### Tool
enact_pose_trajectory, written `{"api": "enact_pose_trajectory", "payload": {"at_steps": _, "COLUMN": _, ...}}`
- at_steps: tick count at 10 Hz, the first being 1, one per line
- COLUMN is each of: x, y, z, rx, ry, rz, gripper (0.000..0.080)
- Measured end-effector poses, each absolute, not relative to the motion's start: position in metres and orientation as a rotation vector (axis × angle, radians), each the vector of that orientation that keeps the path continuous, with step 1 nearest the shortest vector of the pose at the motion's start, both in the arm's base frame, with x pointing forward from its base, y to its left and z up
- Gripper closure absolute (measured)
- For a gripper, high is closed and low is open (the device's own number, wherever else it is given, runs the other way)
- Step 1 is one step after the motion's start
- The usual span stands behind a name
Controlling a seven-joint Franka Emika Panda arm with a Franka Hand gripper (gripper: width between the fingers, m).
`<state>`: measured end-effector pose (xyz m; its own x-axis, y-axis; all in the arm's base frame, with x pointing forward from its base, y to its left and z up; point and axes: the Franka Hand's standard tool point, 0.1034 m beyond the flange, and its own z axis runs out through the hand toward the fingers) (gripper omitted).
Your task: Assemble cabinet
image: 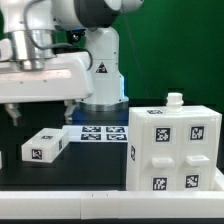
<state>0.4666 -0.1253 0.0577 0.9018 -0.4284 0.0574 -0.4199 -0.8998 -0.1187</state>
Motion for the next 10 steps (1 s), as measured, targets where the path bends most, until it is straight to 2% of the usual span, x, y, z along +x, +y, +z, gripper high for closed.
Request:
{"api": "enact_pose_trajectory", "payload": {"at_steps": 1, "x": 0.461, "y": -0.125, "z": 0.05, "rx": -2.944, "ry": 0.727, "rz": -0.115, "gripper": 0.0001}}
{"api": "enact_pose_trajectory", "payload": {"at_steps": 5, "x": 0.456, "y": -0.126, "z": 0.048, "rx": -2.973, "ry": 0.661, "rz": -0.088, "gripper": 0.0001}}
{"api": "enact_pose_trajectory", "payload": {"at_steps": 10, "x": 0.436, "y": -0.144, "z": 0.022, "rx": -3.068, "ry": 0.342, "rz": -0.07, "gripper": 0.0001}}
